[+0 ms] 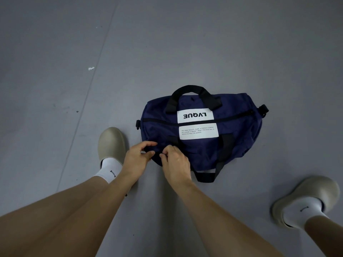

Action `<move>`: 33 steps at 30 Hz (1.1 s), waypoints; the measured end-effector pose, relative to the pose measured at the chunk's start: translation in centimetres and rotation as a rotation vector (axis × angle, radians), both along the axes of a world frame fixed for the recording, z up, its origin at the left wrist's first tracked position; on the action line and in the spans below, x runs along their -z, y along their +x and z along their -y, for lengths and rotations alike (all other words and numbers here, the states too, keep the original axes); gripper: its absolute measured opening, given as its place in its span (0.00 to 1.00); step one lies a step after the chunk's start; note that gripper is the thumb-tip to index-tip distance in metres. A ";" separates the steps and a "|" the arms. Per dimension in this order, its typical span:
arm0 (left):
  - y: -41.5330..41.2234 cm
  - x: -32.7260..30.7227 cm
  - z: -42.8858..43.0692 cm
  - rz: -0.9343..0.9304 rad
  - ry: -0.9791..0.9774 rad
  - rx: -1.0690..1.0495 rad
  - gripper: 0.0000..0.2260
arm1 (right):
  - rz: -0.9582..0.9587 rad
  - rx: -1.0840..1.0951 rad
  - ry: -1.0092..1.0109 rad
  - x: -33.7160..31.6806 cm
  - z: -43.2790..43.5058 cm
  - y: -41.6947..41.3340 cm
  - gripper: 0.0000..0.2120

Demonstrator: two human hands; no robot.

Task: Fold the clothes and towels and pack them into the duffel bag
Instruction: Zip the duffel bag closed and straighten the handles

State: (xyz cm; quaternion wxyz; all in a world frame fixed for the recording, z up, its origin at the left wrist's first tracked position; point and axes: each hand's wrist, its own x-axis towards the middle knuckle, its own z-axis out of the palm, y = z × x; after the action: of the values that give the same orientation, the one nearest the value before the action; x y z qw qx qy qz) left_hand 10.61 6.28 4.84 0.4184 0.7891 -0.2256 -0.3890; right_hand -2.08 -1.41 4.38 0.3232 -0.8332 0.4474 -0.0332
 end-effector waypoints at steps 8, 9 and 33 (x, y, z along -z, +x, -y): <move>-0.1 -0.1 -0.1 -0.002 -0.013 -0.015 0.16 | -0.039 0.062 -0.018 0.3 1.3 -1.6 0.07; -0.1 0.0 -0.1 -0.010 -0.015 -0.023 0.16 | -0.050 0.077 -0.025 0.3 1.5 -1.9 0.07; 0.4 0.0 -0.3 0.121 0.079 0.038 0.16 | -0.097 0.355 0.004 -0.1 4.9 -8.3 0.07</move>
State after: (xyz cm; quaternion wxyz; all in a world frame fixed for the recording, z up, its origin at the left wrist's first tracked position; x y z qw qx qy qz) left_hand 10.98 6.55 4.82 0.3652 0.8227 -0.2497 -0.3570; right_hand -10.36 -6.34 4.51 0.2919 -0.7411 0.6027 -0.0488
